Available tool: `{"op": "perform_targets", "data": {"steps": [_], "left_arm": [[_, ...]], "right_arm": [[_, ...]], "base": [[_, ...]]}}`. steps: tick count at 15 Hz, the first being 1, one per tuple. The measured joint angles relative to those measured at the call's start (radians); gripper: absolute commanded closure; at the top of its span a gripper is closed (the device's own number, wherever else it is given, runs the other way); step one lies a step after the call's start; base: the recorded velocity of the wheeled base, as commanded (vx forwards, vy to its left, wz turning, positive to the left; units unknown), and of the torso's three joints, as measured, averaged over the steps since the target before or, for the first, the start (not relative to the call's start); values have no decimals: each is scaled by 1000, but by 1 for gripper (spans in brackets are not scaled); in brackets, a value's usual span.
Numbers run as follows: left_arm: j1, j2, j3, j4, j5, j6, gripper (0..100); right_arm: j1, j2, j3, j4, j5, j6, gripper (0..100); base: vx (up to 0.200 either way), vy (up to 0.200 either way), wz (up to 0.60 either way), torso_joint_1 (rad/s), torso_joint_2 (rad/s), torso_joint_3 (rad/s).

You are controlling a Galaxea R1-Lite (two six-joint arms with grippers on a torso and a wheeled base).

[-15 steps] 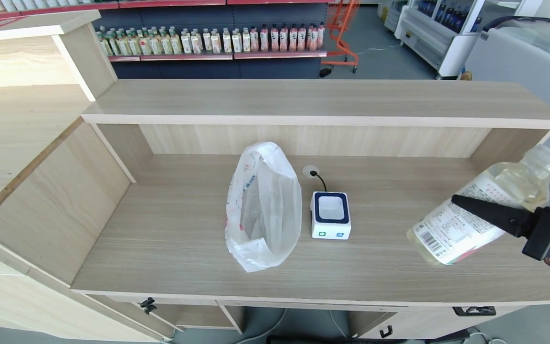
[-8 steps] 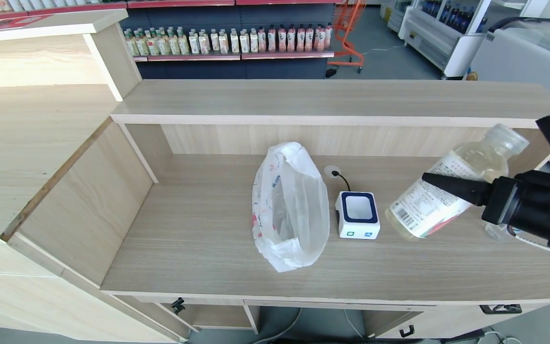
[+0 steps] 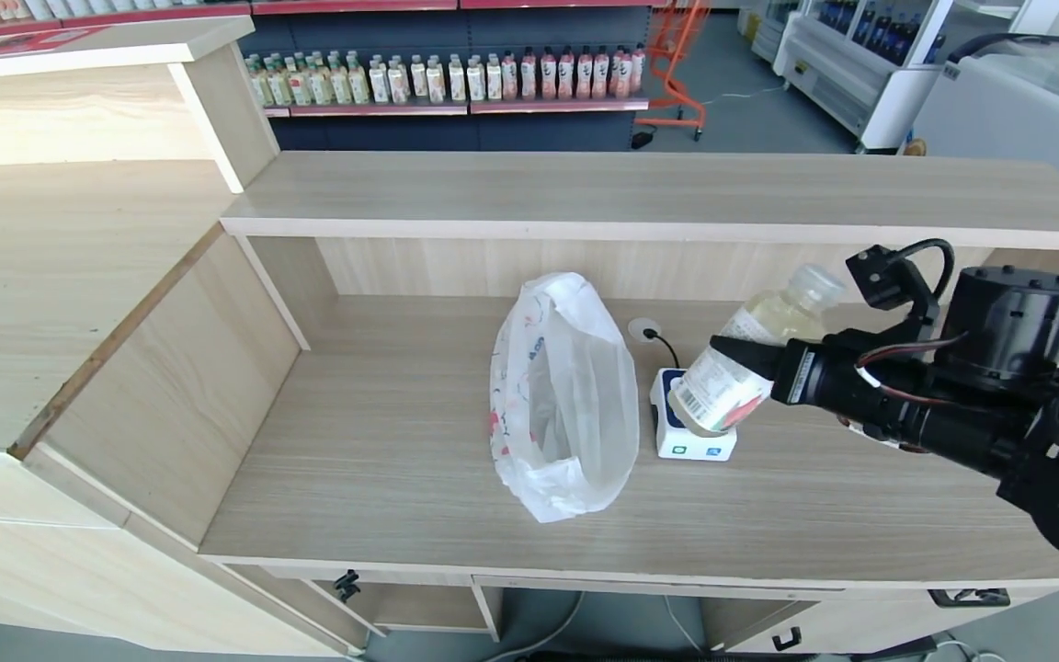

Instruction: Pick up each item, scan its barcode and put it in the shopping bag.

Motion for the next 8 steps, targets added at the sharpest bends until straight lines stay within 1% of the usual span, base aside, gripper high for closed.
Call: {"op": "perform_targets", "data": {"steps": [2,4,6,8], "left_arm": [[0,0,0,0,-1,0,0],[0,0,0,0,0,0,0],[0,0,0,0,-1,0,0],[0,0,0,0,0,0,0]], "right_arm": [[46,103,-87,-44,-35,-11,100],[110,193,-168,-57,-43,-38,100],[141,284,-222,-65,-47,-156,100],[167,357,-248,-90,-45,-215,100]], "base": [[0,0,0,0,0,0],[0,0,0,0,0,0],[0,0,0,0,0,0],[0,0,0,0,0,0]]}}
